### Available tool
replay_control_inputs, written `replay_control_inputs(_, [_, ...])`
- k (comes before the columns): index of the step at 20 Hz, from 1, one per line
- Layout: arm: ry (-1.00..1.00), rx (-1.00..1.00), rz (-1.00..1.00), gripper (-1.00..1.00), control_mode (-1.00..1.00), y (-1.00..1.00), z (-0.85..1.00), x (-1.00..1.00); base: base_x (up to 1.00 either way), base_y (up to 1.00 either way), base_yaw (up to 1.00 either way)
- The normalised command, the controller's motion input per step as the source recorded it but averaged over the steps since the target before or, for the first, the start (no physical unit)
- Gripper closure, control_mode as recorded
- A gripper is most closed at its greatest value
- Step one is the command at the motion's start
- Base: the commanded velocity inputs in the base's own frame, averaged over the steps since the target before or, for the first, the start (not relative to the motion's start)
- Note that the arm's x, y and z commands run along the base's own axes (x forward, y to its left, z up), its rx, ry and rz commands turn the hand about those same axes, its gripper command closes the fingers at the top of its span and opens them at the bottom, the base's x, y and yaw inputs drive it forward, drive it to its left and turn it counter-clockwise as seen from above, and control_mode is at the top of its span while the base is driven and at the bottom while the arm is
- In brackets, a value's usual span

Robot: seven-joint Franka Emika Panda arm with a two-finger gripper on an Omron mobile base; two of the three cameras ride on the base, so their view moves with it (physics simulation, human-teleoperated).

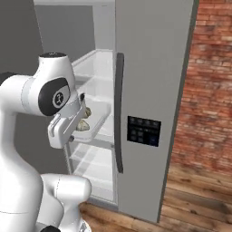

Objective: Place two dumplings into each of the tupperware containers and then place the containers in the fridge.

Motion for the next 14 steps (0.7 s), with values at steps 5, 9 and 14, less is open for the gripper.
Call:
replay_control_inputs(5, [0.00, 0.00, 0.00, 1.00, 1.00, 0.00, 0.00, 0.00, 0.20, 0.51, 0.01])
replay_control_inputs(9, [0.00, 0.00, 0.00, 1.00, 1.00, 0.00, 0.00, 0.00, 0.53, 0.00, 0.02])
replay_control_inputs(14, [0.00, 0.00, 0.00, 1.00, 1.00, 0.00, 0.00, 0.00, 0.54, 0.01, 0.04])
